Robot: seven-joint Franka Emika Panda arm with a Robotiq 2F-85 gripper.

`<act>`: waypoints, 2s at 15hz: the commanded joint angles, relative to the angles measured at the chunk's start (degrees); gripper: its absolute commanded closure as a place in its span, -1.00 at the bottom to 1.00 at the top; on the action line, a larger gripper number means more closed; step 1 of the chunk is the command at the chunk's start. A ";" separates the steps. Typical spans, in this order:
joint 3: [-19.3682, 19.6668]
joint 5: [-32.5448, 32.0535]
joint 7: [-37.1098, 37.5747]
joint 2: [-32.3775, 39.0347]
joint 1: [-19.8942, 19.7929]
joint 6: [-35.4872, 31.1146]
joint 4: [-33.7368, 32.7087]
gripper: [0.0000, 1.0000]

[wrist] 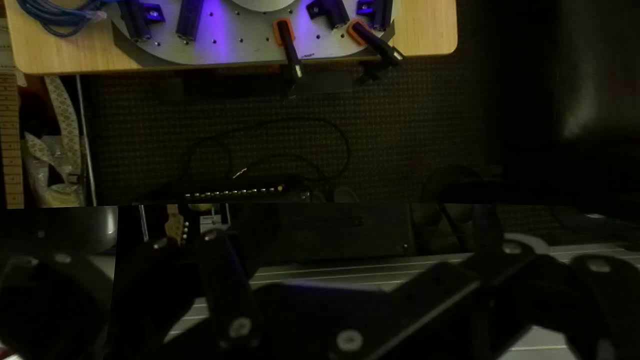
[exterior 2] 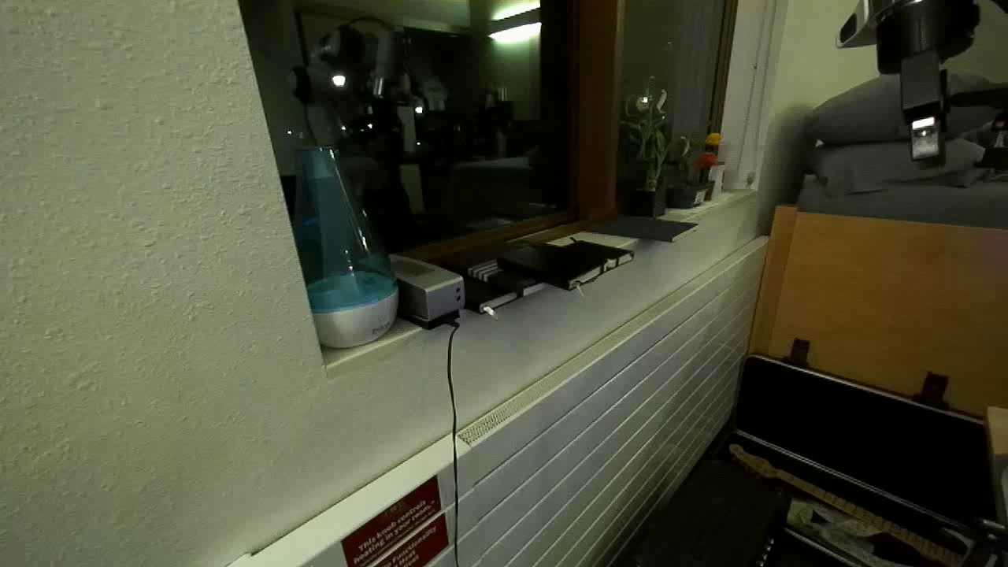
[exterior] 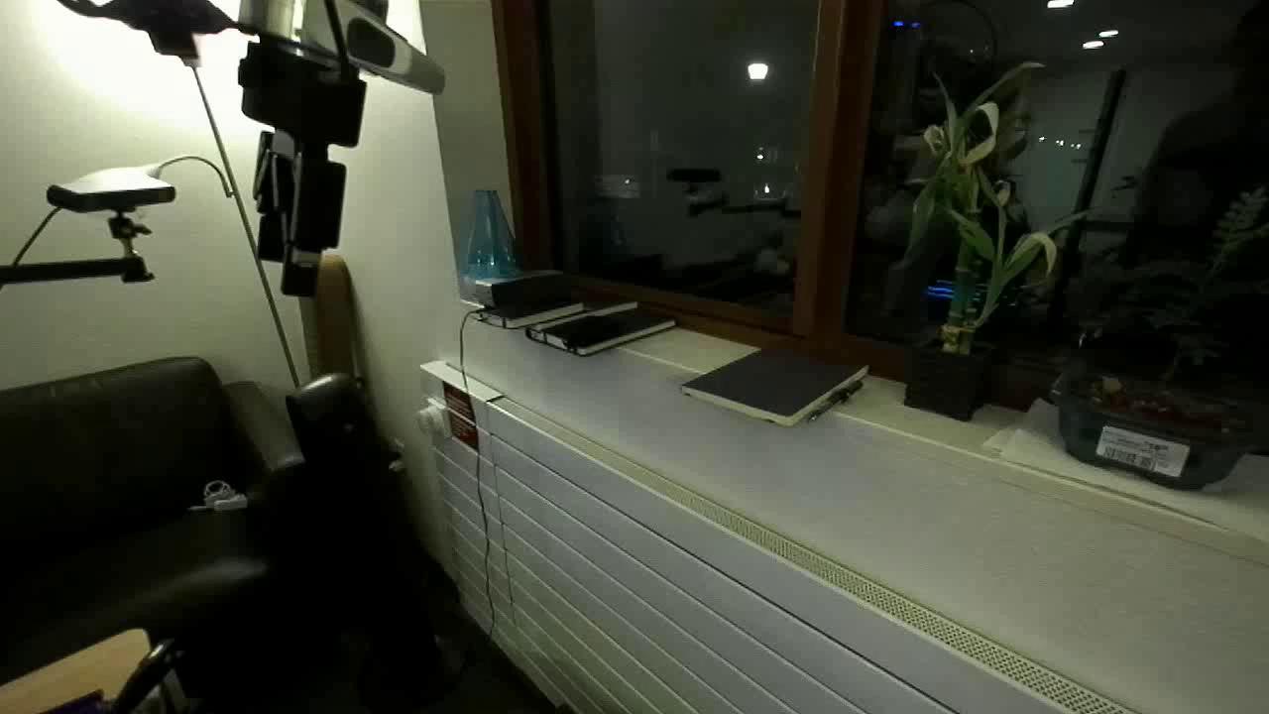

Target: Remove the black book from on top of the books on the left and put it on the book on the right

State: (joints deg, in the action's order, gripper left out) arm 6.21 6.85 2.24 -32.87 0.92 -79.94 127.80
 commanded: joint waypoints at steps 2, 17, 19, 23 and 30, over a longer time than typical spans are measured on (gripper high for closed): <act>-1.29 0.51 -0.74 0.18 -1.76 0.24 -0.17 -1.00; -1.29 0.51 -0.74 0.18 -1.76 0.24 -0.17 -1.00; -1.29 0.51 -0.74 0.18 -1.76 0.24 -0.17 -1.00; -1.71 -0.40 -0.56 0.10 -1.85 -0.55 0.01 -1.00; -9.86 -9.57 -0.19 8.35 0.82 -12.15 -3.51 -1.00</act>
State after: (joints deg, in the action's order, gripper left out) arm 0.14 1.44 2.24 -30.07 0.82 -88.37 127.44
